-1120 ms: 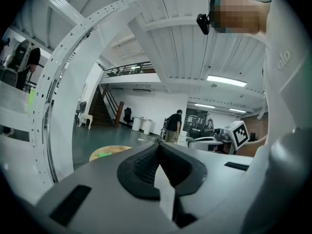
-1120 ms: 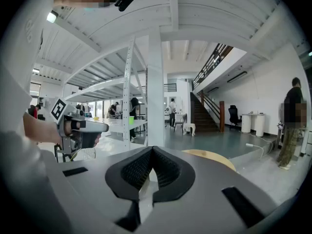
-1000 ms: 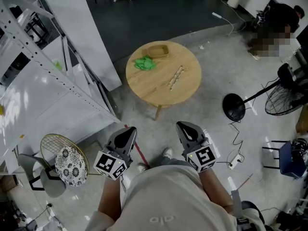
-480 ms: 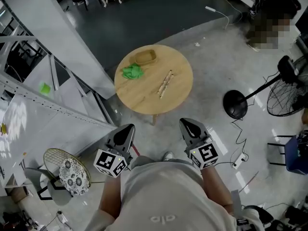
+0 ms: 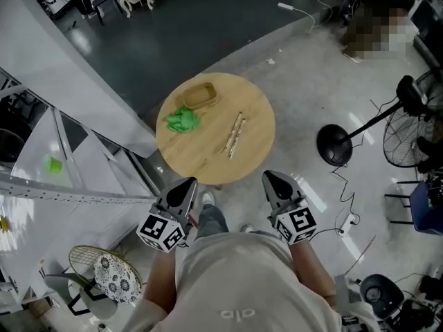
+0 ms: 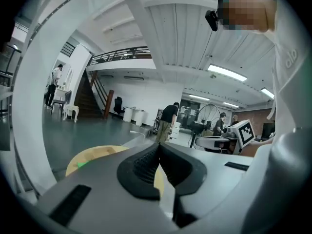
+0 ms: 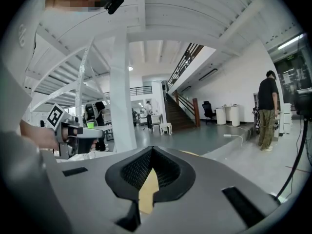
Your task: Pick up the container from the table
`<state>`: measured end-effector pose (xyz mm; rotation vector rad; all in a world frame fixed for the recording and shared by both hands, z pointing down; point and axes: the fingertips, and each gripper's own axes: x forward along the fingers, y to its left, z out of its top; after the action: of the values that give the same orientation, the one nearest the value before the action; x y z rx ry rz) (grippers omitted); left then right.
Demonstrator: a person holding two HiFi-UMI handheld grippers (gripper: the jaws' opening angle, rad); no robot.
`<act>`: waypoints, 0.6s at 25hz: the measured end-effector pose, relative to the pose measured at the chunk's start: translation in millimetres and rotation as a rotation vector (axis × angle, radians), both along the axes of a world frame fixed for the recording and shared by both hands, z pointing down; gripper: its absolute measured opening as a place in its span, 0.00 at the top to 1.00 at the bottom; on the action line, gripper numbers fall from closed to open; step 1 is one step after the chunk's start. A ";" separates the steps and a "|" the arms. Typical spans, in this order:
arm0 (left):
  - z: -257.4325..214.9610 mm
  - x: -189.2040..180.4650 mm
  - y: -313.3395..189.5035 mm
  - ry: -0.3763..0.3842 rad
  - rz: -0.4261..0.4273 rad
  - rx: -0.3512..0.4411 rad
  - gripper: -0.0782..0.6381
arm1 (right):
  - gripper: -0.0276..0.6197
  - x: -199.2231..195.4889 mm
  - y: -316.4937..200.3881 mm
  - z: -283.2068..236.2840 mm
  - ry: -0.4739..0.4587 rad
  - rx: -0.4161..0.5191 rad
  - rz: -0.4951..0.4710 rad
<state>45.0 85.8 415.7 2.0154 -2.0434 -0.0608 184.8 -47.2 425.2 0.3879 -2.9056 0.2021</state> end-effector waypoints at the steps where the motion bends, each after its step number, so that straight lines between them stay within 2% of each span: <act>1: 0.8 -16.7 -6.7 0.005 0.011 -0.002 0.87 | 0.92 -14.2 -4.3 -0.4 0.006 0.001 0.012; 9: 26.6 -138.7 -40.3 0.079 0.040 -0.039 0.87 | 0.92 -105.7 -15.2 -1.2 0.046 0.023 0.080; 15: 63.5 -205.9 -69.0 0.143 0.039 -0.112 0.87 | 0.92 -141.9 -20.1 6.2 0.129 0.051 0.137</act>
<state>-160.9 16.8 479.2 1.9239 -1.8778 -0.0782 43.0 -67.3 431.4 0.5870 -2.7639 0.1183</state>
